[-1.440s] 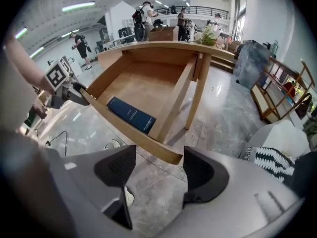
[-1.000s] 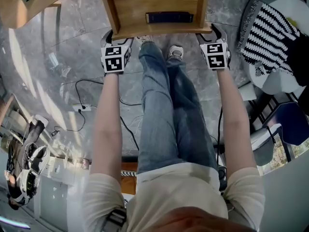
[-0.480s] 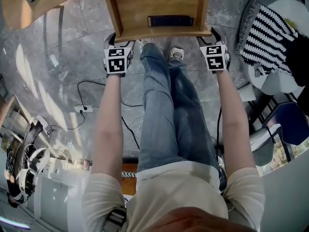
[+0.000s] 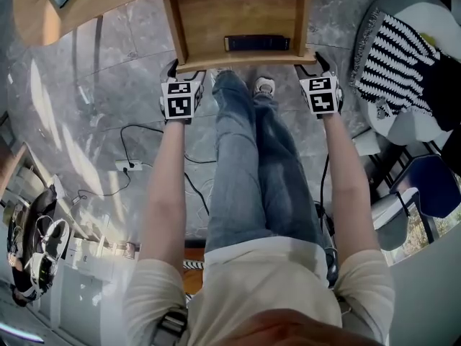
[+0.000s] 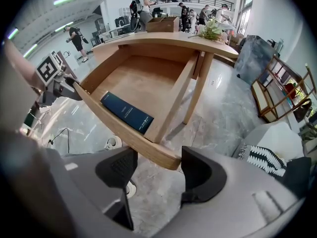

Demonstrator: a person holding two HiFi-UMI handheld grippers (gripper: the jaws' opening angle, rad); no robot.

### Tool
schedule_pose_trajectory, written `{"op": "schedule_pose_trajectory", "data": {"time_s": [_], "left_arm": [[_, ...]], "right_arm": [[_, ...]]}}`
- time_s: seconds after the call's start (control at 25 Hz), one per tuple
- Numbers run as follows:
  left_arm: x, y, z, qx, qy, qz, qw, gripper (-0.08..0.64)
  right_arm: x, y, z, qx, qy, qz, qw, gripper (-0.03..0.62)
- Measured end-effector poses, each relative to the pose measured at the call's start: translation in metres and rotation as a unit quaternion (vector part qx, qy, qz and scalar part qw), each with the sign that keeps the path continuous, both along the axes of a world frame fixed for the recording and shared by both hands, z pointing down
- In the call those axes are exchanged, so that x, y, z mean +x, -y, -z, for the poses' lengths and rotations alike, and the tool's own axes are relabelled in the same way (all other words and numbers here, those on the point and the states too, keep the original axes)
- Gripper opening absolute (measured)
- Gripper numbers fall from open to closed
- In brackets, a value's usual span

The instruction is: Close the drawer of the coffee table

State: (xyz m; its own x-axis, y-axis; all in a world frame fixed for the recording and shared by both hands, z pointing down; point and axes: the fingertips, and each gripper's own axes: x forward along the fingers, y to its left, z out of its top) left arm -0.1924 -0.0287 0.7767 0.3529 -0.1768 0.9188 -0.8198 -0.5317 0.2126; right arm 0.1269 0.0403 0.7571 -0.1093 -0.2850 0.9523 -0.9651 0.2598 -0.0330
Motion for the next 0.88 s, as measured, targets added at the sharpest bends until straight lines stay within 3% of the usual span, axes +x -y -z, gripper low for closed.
{"op": "schedule_pose_trajectory", "data": {"time_s": [0.88], "left_arm": [[-0.004, 0.018, 0.022, -0.012, 0.013, -0.014, 0.9998, 0.333]], "right_arm": [[-0.005, 0.008, 0.021, -0.008, 0.014, -0.012, 1.000, 0.272]]}}
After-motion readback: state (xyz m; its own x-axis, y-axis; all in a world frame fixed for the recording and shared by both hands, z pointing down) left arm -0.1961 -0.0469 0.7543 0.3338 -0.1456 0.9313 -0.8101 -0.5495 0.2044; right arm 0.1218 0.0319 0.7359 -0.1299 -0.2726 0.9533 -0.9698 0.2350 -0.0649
